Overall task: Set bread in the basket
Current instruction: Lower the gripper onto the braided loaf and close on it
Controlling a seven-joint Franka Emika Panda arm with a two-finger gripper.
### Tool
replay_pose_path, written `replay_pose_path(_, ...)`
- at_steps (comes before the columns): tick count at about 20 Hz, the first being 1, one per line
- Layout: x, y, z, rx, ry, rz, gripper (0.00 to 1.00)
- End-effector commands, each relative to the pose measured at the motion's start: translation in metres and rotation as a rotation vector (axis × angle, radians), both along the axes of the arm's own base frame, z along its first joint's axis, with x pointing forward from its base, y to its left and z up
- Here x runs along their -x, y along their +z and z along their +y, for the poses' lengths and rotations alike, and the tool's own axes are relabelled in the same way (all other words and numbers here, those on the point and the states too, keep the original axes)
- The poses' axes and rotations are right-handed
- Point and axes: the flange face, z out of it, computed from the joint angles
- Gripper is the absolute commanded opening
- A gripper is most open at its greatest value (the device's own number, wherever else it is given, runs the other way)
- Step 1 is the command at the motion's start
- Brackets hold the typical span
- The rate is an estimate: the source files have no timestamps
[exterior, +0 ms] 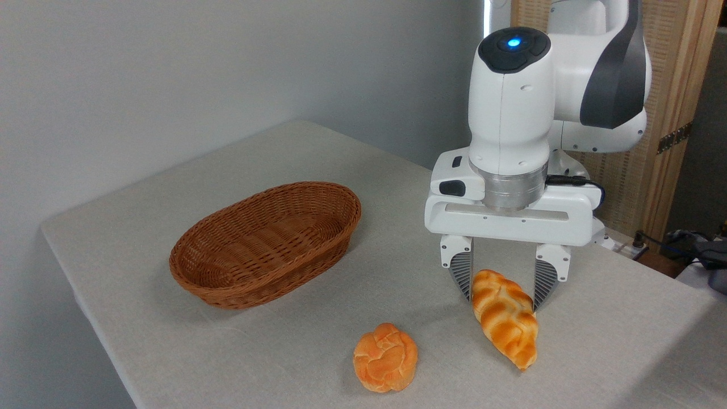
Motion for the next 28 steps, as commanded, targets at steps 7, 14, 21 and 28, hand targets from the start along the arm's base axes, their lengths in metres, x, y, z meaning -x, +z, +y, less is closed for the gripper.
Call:
replay_pose_path(7, 0.008, -0.005, 0.008, 0.008, -0.058, 0.005, 1.00)
replay_pose_path(14, 0.011, -0.007, 0.010, -0.035, -0.094, 0.050, 0.99)
replay_pose_path(21, 0.004, -0.011, -0.002, 0.029, -0.098, 0.020, 0.54)
replay_pose_path(28, 0.004, -0.010, -0.002, 0.029, -0.114, 0.017, 0.46)
